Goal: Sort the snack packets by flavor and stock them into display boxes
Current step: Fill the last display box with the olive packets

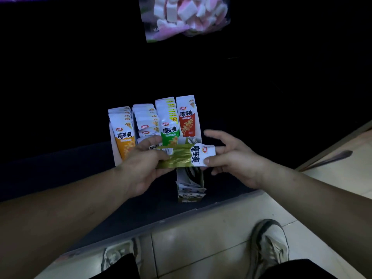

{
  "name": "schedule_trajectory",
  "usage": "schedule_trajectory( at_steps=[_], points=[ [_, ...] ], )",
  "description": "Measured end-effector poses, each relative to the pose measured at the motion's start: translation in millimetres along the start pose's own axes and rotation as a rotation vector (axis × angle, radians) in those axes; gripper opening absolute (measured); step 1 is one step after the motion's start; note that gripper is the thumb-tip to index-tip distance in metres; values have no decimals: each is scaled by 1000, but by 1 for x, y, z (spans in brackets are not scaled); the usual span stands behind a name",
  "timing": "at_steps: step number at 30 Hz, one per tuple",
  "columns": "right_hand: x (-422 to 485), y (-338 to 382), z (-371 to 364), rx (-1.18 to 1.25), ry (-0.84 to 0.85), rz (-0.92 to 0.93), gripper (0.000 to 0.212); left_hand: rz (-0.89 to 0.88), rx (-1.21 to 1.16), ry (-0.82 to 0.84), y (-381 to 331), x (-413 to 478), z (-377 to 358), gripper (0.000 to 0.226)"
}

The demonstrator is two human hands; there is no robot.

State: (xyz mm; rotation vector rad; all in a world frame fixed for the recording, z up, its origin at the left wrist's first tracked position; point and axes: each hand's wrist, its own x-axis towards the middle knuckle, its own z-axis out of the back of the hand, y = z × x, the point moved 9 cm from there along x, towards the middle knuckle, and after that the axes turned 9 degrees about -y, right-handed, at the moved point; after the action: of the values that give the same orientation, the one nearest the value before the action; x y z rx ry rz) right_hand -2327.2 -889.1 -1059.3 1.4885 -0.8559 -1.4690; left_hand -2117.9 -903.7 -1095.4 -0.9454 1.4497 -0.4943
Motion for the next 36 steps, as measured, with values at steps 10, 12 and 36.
schedule_trajectory(
  at_steps=[10, 12, 36],
  points=[
    [-1, 20, 23, -337, -341, 376, 14, 37, 472, 70, 35, -9, -4, 21],
    [-2, 33, 27, -421, -391, 477, 12, -8, 528, 68, 36, -9, -4, 31],
    [14, -23, -36, -965, -3, 451, 9, -144, 769, 186, 38, -3, -9, 18]
  ],
)
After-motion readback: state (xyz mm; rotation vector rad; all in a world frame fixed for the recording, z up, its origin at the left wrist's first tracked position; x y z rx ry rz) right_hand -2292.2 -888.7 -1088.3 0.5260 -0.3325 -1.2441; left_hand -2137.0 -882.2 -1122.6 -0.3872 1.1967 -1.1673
